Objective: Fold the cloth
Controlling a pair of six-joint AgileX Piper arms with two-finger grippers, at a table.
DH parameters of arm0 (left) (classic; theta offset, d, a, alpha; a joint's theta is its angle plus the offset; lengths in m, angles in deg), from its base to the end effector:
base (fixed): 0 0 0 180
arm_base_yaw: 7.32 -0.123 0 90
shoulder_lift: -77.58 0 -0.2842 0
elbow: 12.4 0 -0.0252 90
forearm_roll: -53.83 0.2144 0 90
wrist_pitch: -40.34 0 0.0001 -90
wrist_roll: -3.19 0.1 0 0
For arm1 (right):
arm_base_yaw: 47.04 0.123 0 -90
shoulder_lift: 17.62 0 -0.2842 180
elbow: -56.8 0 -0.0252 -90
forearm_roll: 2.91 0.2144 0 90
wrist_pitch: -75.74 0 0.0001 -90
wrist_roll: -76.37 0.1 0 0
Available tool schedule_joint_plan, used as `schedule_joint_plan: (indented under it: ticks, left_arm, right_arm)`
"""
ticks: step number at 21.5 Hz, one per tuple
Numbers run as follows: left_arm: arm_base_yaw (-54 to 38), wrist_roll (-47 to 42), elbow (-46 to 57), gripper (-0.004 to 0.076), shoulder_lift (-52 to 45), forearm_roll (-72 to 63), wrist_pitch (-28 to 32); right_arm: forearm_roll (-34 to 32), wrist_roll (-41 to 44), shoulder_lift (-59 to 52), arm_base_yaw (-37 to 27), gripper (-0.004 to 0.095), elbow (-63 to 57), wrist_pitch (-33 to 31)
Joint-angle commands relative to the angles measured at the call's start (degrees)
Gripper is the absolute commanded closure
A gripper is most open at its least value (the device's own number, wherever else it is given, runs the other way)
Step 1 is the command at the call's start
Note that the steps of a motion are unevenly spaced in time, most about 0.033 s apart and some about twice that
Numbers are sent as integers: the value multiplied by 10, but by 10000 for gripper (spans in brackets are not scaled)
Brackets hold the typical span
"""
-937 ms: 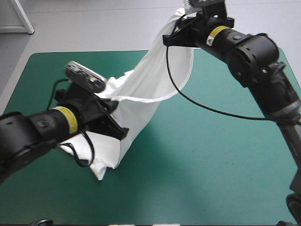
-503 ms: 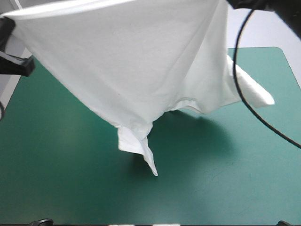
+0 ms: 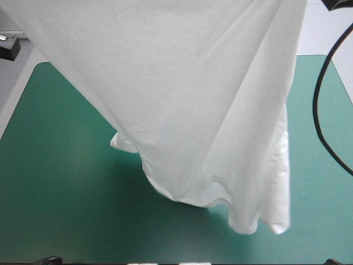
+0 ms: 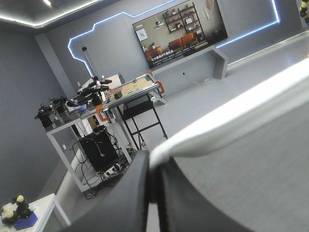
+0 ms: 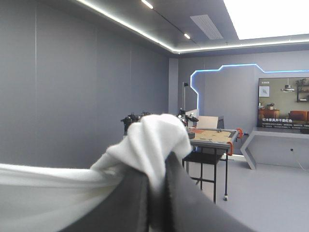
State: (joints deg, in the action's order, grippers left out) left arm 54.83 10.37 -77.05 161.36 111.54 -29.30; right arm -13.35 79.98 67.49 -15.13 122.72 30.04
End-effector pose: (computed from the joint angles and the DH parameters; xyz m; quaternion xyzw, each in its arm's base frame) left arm 0.1048 -0.0287 0.6327 0.1791 0.6210 0.0983 0.7567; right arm 0.1019 0.0481 0.6597 -0.1104 0.5232 0.1720 0.8274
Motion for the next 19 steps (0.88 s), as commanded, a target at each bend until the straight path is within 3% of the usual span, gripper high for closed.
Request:
schedule_joint_plan:
  ticks: [1, 5, 7, 8, 11, 13, 15, 19]
  left_arm:
    - [1, 4, 8, 733, 3, 31, 32]
    - [1, 1, 44, 733, 28, 19, 45]
    - [-36, -2, 74, 733, 53, -5, 60]
    - [-93, -3, 89, 733, 73, -84, 74]
    - [-295, 31, 139, 733, 133, -360, 128]
    - [-400, 66, 159, 733, 173, -501, 183]
    - [-457, 83, 159, 733, 219, -553, 234]
    - [-507, 81, 159, 733, 276, -549, 300]
  right_arm:
    - [-31, -22, 0, -2, 923, 10, 19]
    - [-145, 16, 53, -2, 923, 10, -43]
    - [-190, 33, 92, -2, 923, 10, -72]
    - [-198, 34, 120, -2, 923, 10, -84]
    - [-180, 40, 193, -26, 923, 10, -98]
    - [-130, 43, 237, -73, 923, 10, -85]
    - [-94, 41, 285, -119, 923, 10, -33]
    - [-83, 39, 348, -162, 923, 10, 19]
